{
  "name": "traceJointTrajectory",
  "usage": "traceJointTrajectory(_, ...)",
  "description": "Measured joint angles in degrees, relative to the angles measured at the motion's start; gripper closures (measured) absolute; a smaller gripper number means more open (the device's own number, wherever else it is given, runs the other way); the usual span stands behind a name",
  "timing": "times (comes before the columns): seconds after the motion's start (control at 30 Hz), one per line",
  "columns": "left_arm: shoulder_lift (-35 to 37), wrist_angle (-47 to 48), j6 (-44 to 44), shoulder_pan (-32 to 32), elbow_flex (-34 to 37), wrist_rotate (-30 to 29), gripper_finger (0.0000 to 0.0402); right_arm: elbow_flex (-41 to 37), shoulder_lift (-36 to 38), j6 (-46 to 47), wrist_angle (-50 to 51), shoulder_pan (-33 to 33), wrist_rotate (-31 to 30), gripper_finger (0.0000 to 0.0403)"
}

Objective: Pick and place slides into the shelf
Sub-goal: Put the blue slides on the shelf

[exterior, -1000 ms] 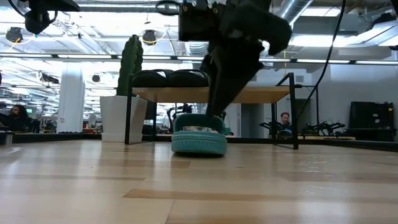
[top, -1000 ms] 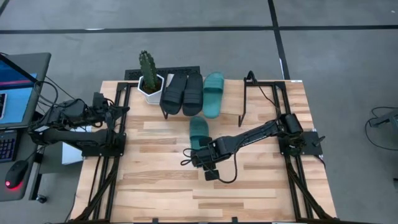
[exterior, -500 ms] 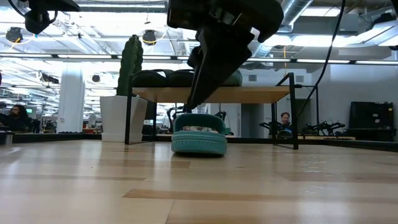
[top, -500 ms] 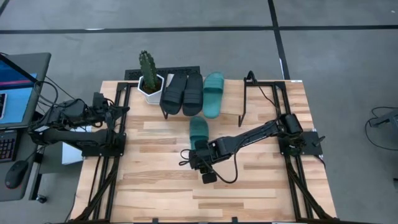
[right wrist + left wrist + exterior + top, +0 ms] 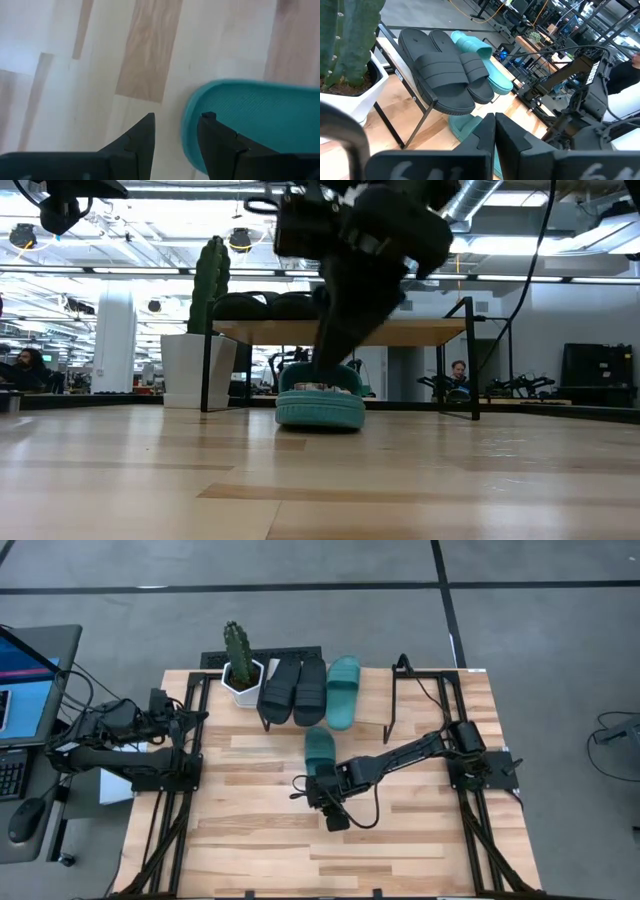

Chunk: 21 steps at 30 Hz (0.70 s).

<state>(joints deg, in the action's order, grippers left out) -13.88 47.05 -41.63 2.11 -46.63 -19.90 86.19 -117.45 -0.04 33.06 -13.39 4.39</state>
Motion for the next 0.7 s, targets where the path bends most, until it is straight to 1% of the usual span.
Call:
traceJointTrajectory(0.23, 0.0, 0.0, 0.0, 0.0, 0.0, 0.0, 0.0402, -3.9, 0.0, 1.5, -2.9, 0.1, 1.8, 0.0268)
traceJointTrajectory(0.43, 0.0, 0.0, 0.0, 0.0, 0.0, 0.0, 0.0401, -4.0, 0.0, -0.2, -3.1, 0.6, 1.9, 0.027)
traceJointTrajectory(0.63, 0.0, 0.0, 0.0, 0.0, 0.0, 0.0, 0.0401, -4.0, 0.0, -1.5, -3.2, 2.3, 2.1, 0.0271)
traceJointTrajectory(0.7, 0.0, 0.0, 0.0, 0.0, 0.0, 0.0, 0.0401, -3.9, -1.3, -1.5, -4.6, 2.9, 3.0, 0.027)
